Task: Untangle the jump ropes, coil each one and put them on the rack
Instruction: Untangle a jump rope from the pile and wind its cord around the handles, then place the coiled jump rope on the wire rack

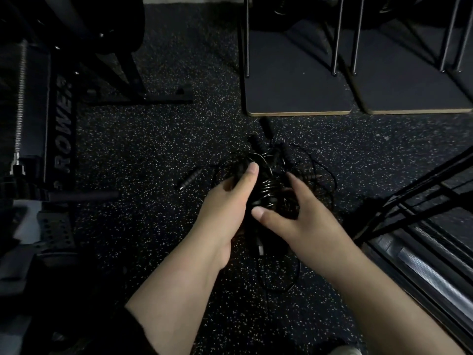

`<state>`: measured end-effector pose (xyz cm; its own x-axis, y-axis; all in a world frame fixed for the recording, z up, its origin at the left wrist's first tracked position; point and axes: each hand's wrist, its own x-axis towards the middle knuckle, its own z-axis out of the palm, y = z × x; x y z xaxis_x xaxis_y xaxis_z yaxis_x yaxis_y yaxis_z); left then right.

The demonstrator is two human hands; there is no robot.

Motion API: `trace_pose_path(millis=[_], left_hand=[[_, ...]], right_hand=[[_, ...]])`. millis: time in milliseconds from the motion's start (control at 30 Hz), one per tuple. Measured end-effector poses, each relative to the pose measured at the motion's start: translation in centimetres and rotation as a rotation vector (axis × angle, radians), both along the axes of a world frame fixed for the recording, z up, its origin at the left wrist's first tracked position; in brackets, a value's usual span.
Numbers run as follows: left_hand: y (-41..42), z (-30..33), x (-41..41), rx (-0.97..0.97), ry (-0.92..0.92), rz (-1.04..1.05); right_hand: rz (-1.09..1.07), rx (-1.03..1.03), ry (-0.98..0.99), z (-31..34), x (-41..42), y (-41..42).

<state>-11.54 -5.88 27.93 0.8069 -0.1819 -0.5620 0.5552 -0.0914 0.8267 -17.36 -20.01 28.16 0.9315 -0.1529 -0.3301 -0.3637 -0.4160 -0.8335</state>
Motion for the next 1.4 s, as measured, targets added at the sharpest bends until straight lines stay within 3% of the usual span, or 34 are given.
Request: trace_pose_path(millis=[200,633,867,1100,1267,1400], left_hand=[[-1.7,2.4,-1.8,0.071,-0.177,-0.137],[-8.8,8.0,-8.1,-0.161,-0.280,-0.277],[-15.5,13.0,-8.8,-0.102,-0.331,-0.294],[-21.8,16.8,-11.1,-0.139,-0.423,-0.367],[-25.1,17.8,-12.4,-0.129,-0.426,-0.373],[-27.9,18.2,-13.3,-0.109,-0.444,-0.398]], right_hand=[[-0.129,0.049,-0.023,2.0,-2.2,-0.5],[-0.508,0.264,-0.176,8.3,-11.3,-8.8],[-0.659,0.253,-0.312,13.7,-15.1,-16.1],[-0.747,0.039,-0.404,19.6,-21.1,-25.3],[-0.846,-0.139,-0.296,22.1,-25.0,-32.3],[-0.944,-0.136,-0.093,20.4,-25.6,-37.1]])
